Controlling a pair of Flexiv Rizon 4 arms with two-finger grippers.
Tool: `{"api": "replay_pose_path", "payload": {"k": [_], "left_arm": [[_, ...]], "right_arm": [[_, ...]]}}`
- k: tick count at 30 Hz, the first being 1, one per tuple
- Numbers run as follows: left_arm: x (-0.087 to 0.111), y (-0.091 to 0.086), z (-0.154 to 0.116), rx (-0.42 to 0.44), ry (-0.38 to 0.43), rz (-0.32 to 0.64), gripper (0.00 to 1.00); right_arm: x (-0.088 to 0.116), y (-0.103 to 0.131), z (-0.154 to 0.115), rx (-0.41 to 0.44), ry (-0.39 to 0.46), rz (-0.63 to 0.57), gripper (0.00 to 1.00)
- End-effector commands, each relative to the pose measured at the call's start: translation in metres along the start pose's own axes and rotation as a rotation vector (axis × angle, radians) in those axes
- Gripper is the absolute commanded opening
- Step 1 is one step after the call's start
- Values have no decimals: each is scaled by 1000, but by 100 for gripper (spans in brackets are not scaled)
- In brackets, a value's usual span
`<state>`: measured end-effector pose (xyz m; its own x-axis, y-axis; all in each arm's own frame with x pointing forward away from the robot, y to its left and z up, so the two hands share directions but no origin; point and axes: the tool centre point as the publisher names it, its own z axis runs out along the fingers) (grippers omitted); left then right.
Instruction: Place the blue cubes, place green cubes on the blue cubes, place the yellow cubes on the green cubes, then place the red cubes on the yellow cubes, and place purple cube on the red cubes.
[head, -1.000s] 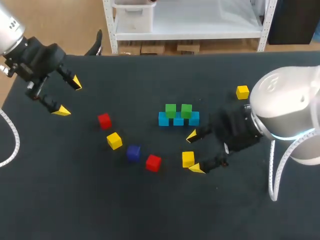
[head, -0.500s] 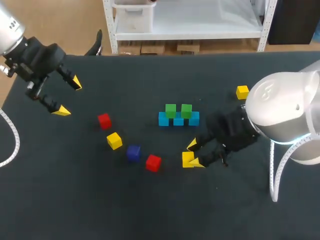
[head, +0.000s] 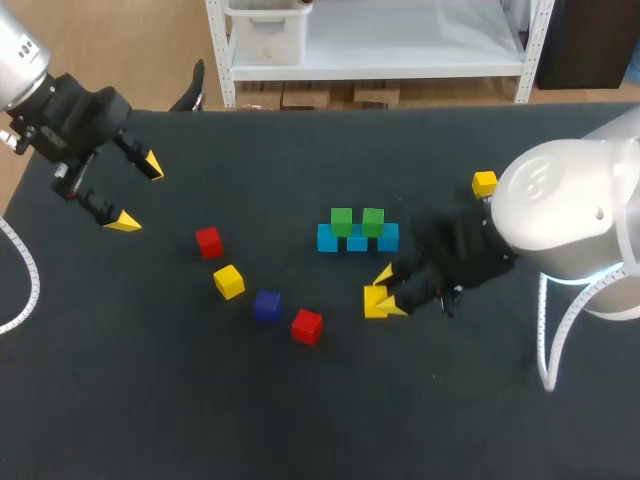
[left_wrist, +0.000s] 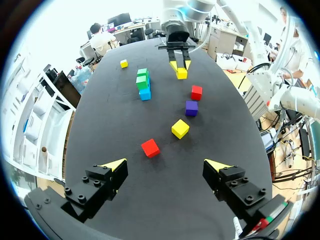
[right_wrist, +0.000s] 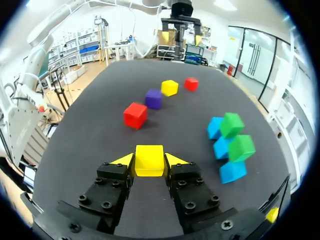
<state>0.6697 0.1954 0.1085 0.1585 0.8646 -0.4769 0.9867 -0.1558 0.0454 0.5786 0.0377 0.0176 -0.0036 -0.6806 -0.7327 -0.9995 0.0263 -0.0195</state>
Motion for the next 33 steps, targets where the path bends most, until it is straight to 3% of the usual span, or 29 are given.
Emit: {"api": "replay_pose_path", "payload": {"k": [1, 17, 23, 33], "left_arm": [[1, -1, 0, -2, -1, 2, 100], [1, -1, 0, -2, -1, 2, 100], [1, -1, 0, -2, -1, 2, 100], [1, -1, 0, -2, -1, 2, 100]], "right_arm": [[-9, -6, -20, 33, -33, 39, 0], [-49, -66, -44, 81, -83, 36, 0], [-59, -82, -44, 61, -59, -2, 0], [-59, -98, -39, 44, 8, -35, 0]]}}
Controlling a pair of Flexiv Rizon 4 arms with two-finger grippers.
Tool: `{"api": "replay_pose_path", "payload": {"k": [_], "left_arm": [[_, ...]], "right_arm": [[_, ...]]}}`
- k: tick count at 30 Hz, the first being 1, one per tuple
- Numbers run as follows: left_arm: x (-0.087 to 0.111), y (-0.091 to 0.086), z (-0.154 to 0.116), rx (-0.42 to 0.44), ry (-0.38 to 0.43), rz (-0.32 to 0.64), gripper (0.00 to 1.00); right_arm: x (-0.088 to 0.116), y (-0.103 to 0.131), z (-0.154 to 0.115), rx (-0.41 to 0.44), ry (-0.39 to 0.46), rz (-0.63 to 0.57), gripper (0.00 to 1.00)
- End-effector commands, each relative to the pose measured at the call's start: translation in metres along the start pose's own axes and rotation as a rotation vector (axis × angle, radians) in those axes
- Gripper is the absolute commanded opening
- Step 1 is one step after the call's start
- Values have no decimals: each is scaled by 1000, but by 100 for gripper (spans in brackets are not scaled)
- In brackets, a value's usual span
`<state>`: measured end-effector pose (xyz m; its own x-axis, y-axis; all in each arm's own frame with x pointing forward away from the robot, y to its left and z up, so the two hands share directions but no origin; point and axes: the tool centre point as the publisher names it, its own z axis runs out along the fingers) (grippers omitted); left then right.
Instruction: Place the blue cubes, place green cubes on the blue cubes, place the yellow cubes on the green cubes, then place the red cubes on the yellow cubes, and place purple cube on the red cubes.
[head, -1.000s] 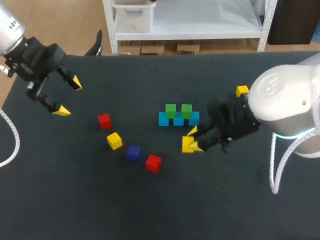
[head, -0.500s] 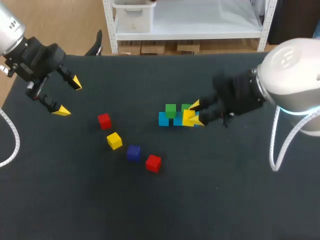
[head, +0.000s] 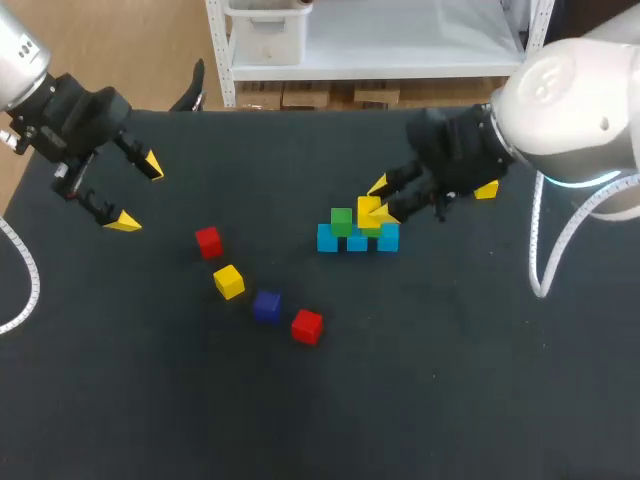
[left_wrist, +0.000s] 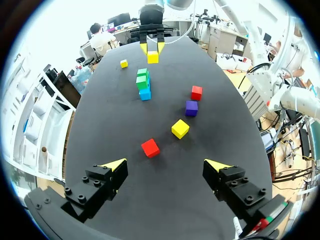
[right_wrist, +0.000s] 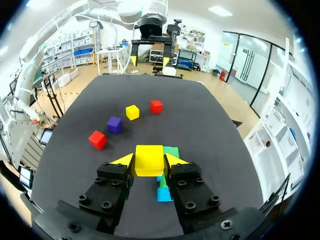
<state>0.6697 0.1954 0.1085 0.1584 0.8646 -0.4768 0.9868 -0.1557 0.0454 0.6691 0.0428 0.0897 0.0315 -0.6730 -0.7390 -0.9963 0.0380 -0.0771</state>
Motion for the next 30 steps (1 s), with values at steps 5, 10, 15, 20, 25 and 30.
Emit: {"api": "replay_pose_path", "payload": {"k": [5, 10, 15, 20, 25, 30], "left_arm": [[1, -1, 0, -2, -1, 2, 100], [1, -1, 0, -2, -1, 2, 100], [1, -1, 0, -2, -1, 2, 100], [1, -1, 0, -2, -1, 2, 100], [1, -1, 0, -2, -1, 2, 100], [1, -1, 0, -2, -1, 2, 100]], "right_arm": [[-1, -10, 6, 2, 42, -4, 0], [1, -12, 10, 7, 54, -2, 0], [3, -16, 14, 14, 54, -3, 0], [7, -21, 18, 18, 55, -4, 0], [10, -27, 22, 24, 57, -3, 0], [13, -30, 25, 27, 60, -2, 0]]}}
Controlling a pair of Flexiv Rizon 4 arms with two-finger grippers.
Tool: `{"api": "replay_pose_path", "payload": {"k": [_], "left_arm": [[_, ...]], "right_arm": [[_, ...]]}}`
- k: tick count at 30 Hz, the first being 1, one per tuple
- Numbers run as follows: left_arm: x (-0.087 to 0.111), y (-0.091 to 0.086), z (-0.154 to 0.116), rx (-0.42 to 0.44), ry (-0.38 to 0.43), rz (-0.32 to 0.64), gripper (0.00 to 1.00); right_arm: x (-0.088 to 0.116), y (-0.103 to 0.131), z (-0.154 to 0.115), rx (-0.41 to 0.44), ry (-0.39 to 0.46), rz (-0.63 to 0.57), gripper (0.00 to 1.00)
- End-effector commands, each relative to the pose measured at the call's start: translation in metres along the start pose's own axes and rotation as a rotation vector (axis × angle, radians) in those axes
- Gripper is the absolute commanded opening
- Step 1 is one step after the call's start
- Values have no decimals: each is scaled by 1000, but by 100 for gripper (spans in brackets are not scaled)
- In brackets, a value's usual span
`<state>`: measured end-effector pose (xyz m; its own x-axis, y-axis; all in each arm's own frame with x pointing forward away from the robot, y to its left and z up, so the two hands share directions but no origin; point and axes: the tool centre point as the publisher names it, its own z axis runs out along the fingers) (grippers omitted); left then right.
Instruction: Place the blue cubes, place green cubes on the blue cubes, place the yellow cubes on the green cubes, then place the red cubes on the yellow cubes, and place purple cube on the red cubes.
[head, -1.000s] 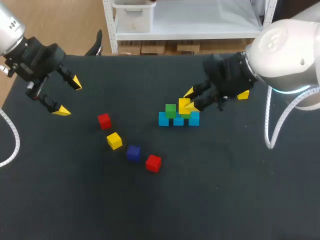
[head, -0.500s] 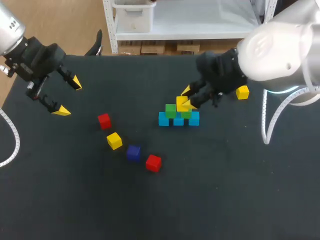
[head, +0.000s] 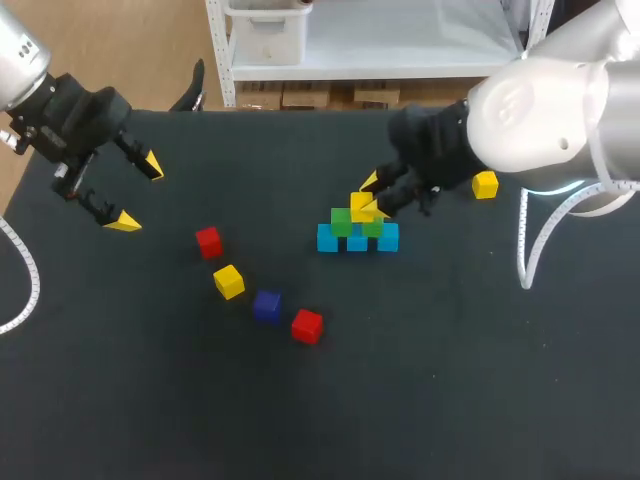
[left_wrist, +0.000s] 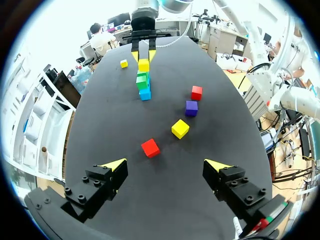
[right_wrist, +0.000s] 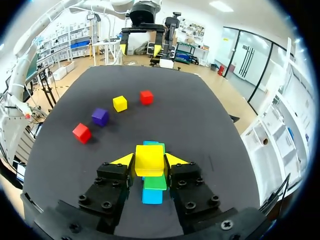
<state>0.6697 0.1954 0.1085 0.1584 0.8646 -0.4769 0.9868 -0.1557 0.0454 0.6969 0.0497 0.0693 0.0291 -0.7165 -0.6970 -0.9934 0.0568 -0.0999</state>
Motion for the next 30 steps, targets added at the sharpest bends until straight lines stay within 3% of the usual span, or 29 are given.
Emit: {"api": "replay_pose_path", "payload": {"k": [1, 30], "left_arm": [[1, -1, 0, -2, -1, 2, 100], [1, -1, 0, -2, -1, 2, 100]], "right_arm": [[2, -4, 4, -2, 0, 2, 0], [3, -9, 9, -2, -17, 5, 0]]}}
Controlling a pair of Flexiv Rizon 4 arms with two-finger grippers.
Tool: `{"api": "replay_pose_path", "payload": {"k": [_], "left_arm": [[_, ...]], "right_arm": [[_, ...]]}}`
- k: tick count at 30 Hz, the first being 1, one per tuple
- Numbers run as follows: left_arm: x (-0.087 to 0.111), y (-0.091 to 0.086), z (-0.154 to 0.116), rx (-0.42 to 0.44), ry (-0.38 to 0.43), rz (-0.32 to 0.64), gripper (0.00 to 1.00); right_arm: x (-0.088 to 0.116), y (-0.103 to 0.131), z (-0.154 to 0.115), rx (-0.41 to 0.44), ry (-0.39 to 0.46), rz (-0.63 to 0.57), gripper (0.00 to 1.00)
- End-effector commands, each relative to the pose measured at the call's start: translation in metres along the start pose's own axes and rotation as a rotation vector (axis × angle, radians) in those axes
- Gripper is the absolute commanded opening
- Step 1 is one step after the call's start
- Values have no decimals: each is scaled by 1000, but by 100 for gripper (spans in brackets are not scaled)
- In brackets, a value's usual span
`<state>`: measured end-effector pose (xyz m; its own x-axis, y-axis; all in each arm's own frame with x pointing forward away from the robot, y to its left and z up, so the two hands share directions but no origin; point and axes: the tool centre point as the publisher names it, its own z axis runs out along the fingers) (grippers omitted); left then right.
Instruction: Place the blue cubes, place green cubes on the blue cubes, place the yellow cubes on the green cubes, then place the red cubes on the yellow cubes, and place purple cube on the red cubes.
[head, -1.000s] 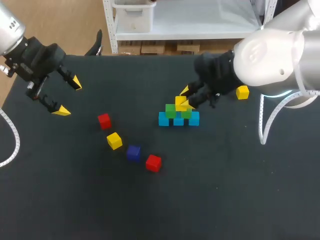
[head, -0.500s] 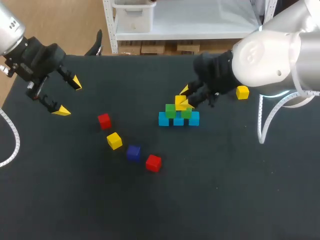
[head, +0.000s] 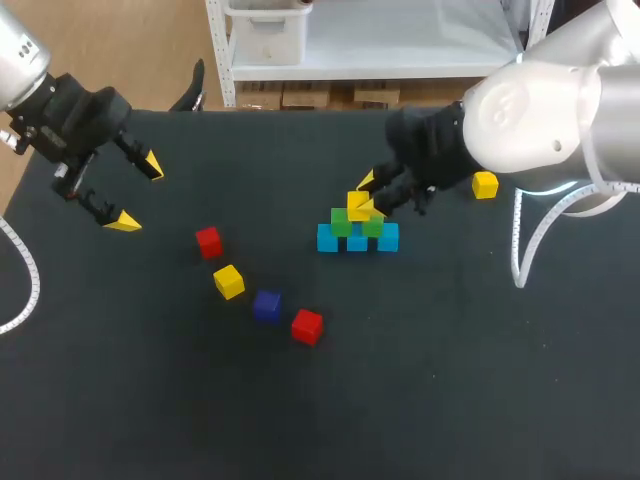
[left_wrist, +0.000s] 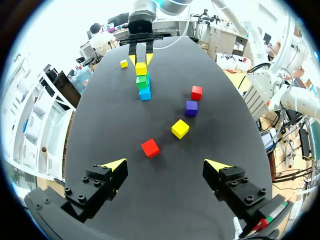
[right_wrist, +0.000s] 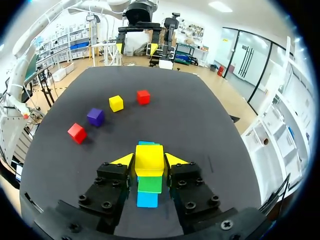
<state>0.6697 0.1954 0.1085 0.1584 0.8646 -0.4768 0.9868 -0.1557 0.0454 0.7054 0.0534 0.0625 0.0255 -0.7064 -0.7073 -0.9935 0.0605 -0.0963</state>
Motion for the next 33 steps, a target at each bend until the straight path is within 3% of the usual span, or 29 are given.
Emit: {"api": "replay_pose_path", "payload": {"k": [1, 22, 27, 33], "left_arm": [[1, -1, 0, -2, -1, 2, 100], [1, -1, 0, -2, -1, 2, 100], [1, -1, 0, -2, -1, 2, 100], [1, -1, 0, -2, -1, 2, 100]], "right_arm": [[0, -1, 1, -2, -3, 0, 0], [3, -3, 4, -13, -7, 7, 0], [2, -3, 4, -16, -9, 3, 22], [3, -4, 4, -14, -6, 4, 29]]}}
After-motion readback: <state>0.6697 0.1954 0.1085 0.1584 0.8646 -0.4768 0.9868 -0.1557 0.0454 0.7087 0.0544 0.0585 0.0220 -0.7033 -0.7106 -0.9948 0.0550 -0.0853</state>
